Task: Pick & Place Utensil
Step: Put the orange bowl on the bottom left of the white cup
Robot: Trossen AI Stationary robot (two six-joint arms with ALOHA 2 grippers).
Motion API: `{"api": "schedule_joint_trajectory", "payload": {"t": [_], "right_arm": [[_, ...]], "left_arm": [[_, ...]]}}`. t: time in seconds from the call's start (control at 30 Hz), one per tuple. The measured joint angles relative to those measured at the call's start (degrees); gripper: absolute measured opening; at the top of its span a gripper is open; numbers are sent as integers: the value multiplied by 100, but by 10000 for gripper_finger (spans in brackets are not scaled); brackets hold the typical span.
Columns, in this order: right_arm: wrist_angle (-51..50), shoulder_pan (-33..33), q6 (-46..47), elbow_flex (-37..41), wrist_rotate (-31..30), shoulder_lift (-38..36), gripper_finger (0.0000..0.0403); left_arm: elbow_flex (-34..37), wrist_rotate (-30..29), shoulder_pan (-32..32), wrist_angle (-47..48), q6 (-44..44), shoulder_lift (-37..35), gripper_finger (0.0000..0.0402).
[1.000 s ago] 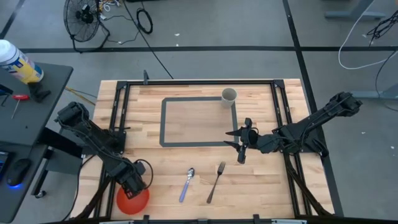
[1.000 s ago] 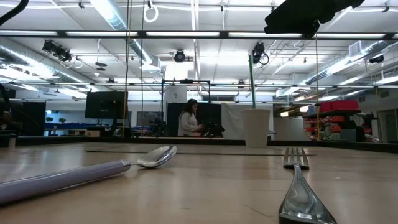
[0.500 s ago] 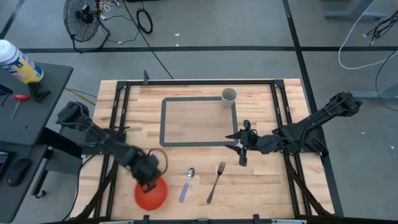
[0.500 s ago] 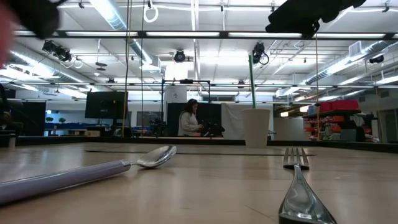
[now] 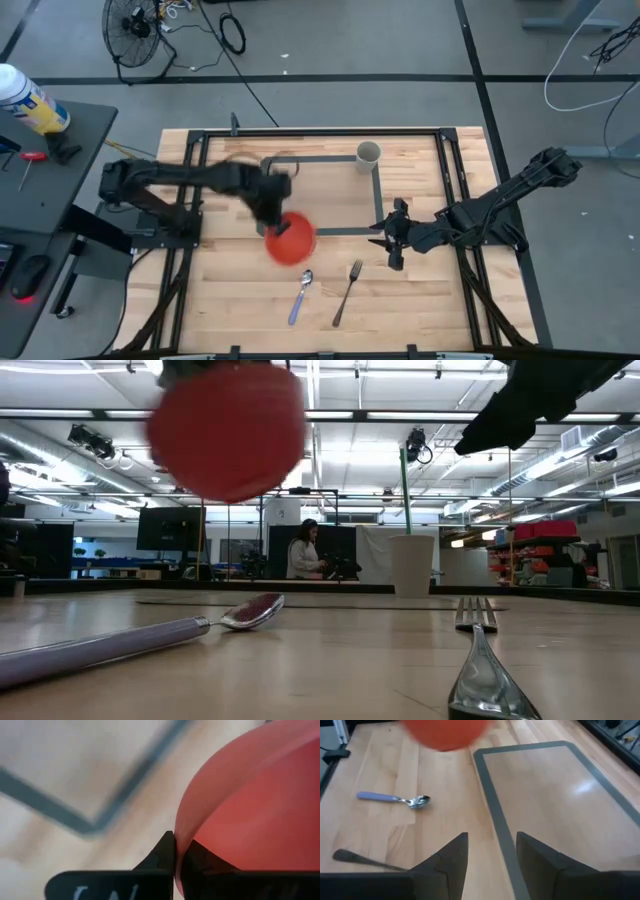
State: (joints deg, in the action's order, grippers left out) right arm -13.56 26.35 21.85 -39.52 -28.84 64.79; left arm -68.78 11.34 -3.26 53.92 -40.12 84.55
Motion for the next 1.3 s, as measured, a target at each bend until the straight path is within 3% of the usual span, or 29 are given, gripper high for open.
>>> {"api": "schedule_joint_trajectory", "payload": {"t": [0.17, 0.33, 0.6, 0.9, 1.3], "right_arm": [[8, 0, 20, 1, 41, 0, 169], [24, 0, 13, 1, 41, 0, 169], [27, 0, 17, 1, 39, 0, 169], [331, 2, -26, 1, 39, 0, 169], [352, 2, -26, 1, 39, 0, 169]], "left_arm": [[-778, -94, -857, 117, 686, 667, 12], [-1659, -174, -1327, 882, 1361, 1662, 8], [-2693, -257, -1945, 974, 1893, 2751, 15], [-2884, -207, -2324, 723, 1977, 3473, 17], [-2774, -225, -2348, 723, 1978, 3509, 11]]}}
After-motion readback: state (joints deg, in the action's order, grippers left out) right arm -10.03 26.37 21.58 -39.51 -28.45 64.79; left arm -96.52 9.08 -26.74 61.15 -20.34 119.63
